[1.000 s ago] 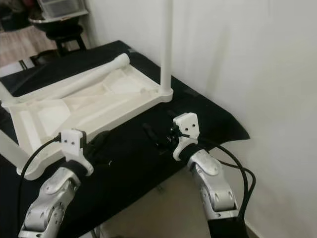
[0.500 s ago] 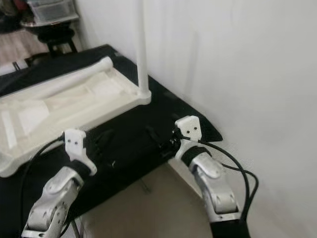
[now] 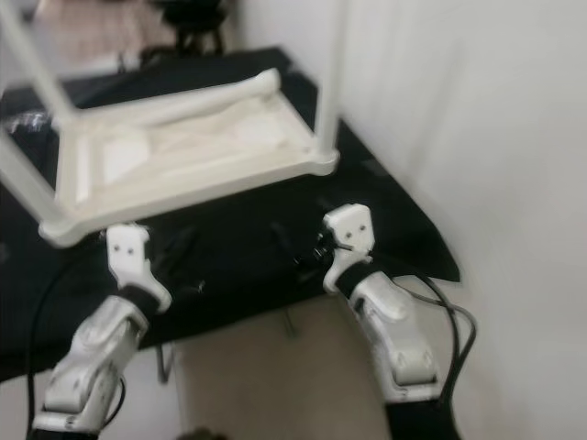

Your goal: Building children table

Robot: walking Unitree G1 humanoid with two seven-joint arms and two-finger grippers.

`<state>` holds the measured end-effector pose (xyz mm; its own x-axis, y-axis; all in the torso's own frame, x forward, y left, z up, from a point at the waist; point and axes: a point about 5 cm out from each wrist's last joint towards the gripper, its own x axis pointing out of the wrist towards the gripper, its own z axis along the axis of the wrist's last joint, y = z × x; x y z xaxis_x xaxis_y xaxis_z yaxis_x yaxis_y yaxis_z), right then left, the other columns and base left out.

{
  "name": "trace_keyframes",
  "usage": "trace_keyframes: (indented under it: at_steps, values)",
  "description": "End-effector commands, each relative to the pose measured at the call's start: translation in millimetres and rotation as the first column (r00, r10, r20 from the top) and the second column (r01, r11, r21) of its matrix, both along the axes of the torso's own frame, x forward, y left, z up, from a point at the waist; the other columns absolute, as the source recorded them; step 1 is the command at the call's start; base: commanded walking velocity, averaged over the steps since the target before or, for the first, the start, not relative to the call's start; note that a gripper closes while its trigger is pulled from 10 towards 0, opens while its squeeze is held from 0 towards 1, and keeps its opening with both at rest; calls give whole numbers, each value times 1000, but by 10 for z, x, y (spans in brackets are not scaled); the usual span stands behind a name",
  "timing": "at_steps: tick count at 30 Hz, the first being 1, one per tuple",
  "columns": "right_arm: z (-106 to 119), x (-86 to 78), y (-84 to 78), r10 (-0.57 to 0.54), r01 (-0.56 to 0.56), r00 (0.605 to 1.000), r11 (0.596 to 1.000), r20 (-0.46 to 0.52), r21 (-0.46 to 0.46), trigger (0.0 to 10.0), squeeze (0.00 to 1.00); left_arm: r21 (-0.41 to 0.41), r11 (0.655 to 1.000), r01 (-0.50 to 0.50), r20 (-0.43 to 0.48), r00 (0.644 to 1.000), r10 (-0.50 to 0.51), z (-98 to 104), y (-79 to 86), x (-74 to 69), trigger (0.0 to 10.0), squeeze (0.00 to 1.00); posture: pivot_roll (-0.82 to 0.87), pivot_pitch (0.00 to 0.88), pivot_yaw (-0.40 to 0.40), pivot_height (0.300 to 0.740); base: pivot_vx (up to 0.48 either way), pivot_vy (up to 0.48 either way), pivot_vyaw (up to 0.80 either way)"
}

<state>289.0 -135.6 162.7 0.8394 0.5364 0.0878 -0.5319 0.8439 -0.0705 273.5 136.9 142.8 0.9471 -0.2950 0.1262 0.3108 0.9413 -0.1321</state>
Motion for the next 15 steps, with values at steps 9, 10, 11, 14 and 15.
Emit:
trace_keyframes:
  at_steps: [9,10,11,14,15]
  values:
    - [15,54,-48,-69,69,998,997,-1,32,10000,0,12,1000,24,-8,1000,-24,0,-29,24,10000,0,-41,97,9,740,0,0,224]
    - [15,54,-48,-69,69,998,997,-1,32,10000,0,12,1000,24,-8,1000,-24,0,-29,24,10000,0,-41,97,9,740,0,0,0]
    - [12,60,-51,-72,72,997,997,-4,27,10000,0,12,999,38,2,999,-38,14,-40,24,10000,0,-41,97,9,740,0,0,0]
    - [7,67,-54,-76,77,997,997,-7,24,10000,0,11,998,55,16,998,-55,33,-52,23,10000,0,-42,90,6,740,0,0,0]
    - [6,69,-55,-78,79,997,997,-8,24,10000,0,10,998,57,20,998,-57,39,-53,25,10000,0,-42,89,8,740,244,0,0]
